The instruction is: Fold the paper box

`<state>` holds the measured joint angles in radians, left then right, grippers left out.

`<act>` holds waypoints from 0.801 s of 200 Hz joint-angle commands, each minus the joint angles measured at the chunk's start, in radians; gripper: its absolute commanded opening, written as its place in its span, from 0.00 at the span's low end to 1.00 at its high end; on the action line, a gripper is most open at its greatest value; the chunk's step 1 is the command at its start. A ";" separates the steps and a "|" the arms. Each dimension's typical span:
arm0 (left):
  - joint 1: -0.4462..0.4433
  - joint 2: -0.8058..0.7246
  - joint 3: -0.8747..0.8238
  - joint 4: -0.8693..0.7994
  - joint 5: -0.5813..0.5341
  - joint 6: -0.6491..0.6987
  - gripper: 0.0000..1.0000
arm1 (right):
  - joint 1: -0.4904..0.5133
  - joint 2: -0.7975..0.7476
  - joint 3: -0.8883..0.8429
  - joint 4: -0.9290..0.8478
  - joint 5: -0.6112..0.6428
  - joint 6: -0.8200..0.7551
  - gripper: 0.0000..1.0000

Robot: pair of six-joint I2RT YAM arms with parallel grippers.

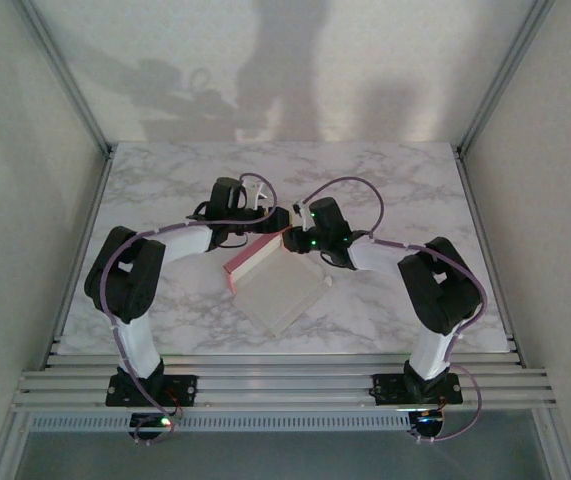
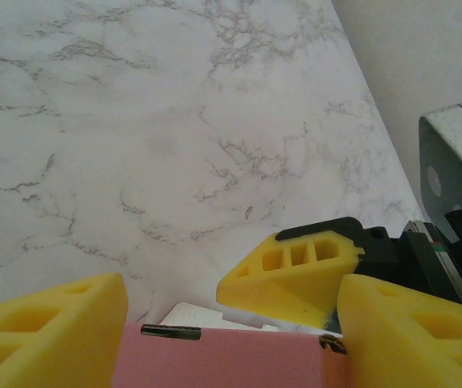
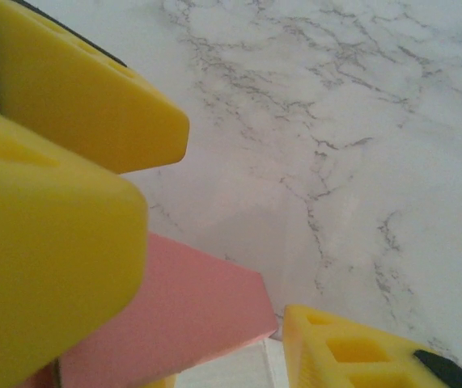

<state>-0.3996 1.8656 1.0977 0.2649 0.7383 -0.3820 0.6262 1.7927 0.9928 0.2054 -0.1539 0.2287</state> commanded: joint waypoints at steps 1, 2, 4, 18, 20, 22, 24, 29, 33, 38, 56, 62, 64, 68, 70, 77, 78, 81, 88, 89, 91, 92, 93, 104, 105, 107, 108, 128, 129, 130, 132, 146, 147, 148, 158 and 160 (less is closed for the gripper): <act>-0.011 0.034 -0.002 -0.077 0.042 0.004 0.69 | 0.012 0.035 0.007 0.055 0.095 -0.010 0.36; -0.011 0.034 -0.002 -0.077 0.042 0.004 0.69 | 0.013 0.036 0.008 0.054 0.096 -0.010 0.36; -0.009 0.034 -0.002 -0.077 0.041 0.004 0.69 | 0.013 0.037 0.009 0.054 0.099 -0.009 0.36; -0.010 0.032 -0.001 -0.078 0.042 0.005 0.69 | 0.018 0.046 0.012 0.056 0.103 -0.009 0.36; -0.010 0.032 0.000 -0.079 0.042 0.005 0.69 | 0.019 0.046 0.012 0.057 0.102 -0.008 0.35; -0.010 0.032 0.001 -0.079 0.043 0.005 0.69 | 0.019 0.047 0.013 0.058 0.102 -0.008 0.35; -0.009 0.032 0.001 -0.079 0.044 0.005 0.69 | 0.020 0.047 0.013 0.058 0.101 -0.008 0.35; -0.008 0.032 0.001 -0.083 0.044 0.006 0.69 | 0.021 0.048 0.014 0.058 0.102 -0.008 0.33; -0.008 0.032 0.002 -0.084 0.043 0.007 0.69 | 0.023 0.050 0.016 0.060 0.102 -0.008 0.32; -0.008 0.031 0.004 -0.085 0.043 0.007 0.69 | 0.025 0.052 0.018 0.060 0.102 -0.009 0.31; -0.006 0.030 0.007 -0.090 0.044 0.009 0.69 | 0.028 0.057 0.024 0.059 0.111 -0.008 0.24; -0.006 0.031 0.008 -0.090 0.043 0.008 0.69 | 0.028 0.058 0.027 0.056 0.116 -0.008 0.23; -0.005 0.031 0.008 -0.091 0.043 0.008 0.69 | 0.028 0.057 0.027 0.055 0.118 -0.008 0.23; -0.005 0.032 0.008 -0.090 0.045 0.008 0.69 | 0.030 0.059 0.029 0.054 0.122 -0.010 0.22; -0.005 0.032 0.008 -0.090 0.045 0.009 0.69 | 0.030 0.059 0.030 0.052 0.125 -0.009 0.22; -0.005 0.032 0.008 -0.090 0.045 0.008 0.69 | 0.032 0.062 0.034 0.046 0.138 -0.011 0.21; -0.005 0.032 0.008 -0.090 0.045 0.008 0.69 | 0.032 0.063 0.034 0.045 0.142 -0.011 0.21; -0.006 0.031 0.009 -0.090 0.045 0.008 0.69 | 0.033 0.064 0.037 0.040 0.148 -0.012 0.20; -0.005 0.032 0.010 -0.090 0.046 0.009 0.69 | 0.035 0.068 0.047 0.023 0.168 -0.012 0.20; -0.005 0.032 0.010 -0.090 0.046 0.008 0.69 | 0.036 0.069 0.049 0.020 0.172 -0.012 0.19; -0.005 0.032 0.010 -0.090 0.045 0.008 0.69 | 0.036 0.071 0.052 0.014 0.181 -0.012 0.19; -0.005 0.032 0.010 -0.090 0.045 0.008 0.69 | 0.037 0.071 0.053 0.010 0.185 -0.012 0.19; -0.005 0.032 0.010 -0.090 0.046 0.007 0.69 | 0.037 0.072 0.055 0.007 0.190 -0.012 0.19; -0.005 0.033 0.010 -0.091 0.047 0.008 0.69 | 0.042 0.078 0.067 -0.016 0.227 -0.015 0.17; -0.005 0.032 0.010 -0.091 0.047 0.008 0.69 | 0.043 0.078 0.067 -0.016 0.231 -0.015 0.17; -0.006 0.033 0.009 -0.092 0.046 0.008 0.69 | 0.043 0.079 0.067 -0.018 0.239 -0.015 0.17; -0.006 0.033 0.010 -0.091 0.045 0.008 0.69 | 0.044 0.078 0.067 -0.018 0.243 -0.015 0.17; -0.005 0.033 0.010 -0.094 0.046 0.010 0.69 | 0.052 0.076 0.070 -0.034 0.286 -0.021 0.16; -0.006 0.033 0.010 -0.093 0.046 0.010 0.69 | 0.052 0.075 0.070 -0.034 0.288 -0.022 0.16; -0.005 0.033 0.010 -0.093 0.046 0.010 0.69 | 0.052 0.075 0.070 -0.035 0.292 -0.023 0.16; -0.005 0.035 0.010 -0.093 0.045 0.009 0.69 | 0.053 0.075 0.070 -0.036 0.295 -0.023 0.16; -0.005 0.036 0.010 -0.093 0.044 0.010 0.68 | 0.058 0.074 0.075 -0.048 0.314 -0.032 0.16; -0.005 0.036 0.010 -0.092 0.045 0.009 0.69 | 0.059 0.073 0.076 -0.048 0.318 -0.032 0.16; -0.005 0.036 0.010 -0.092 0.044 0.009 0.69 | 0.059 0.073 0.077 -0.049 0.318 -0.034 0.16; -0.004 0.037 0.008 -0.090 0.046 0.009 0.68 | 0.068 0.072 0.080 -0.058 0.350 -0.043 0.16; -0.005 0.037 0.008 -0.090 0.046 0.009 0.68 | 0.069 0.072 0.082 -0.061 0.356 -0.045 0.16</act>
<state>-0.3893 1.8759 1.1099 0.2584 0.7441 -0.3923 0.6884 1.8404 1.0409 0.1898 0.0364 0.2295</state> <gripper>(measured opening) 0.686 0.161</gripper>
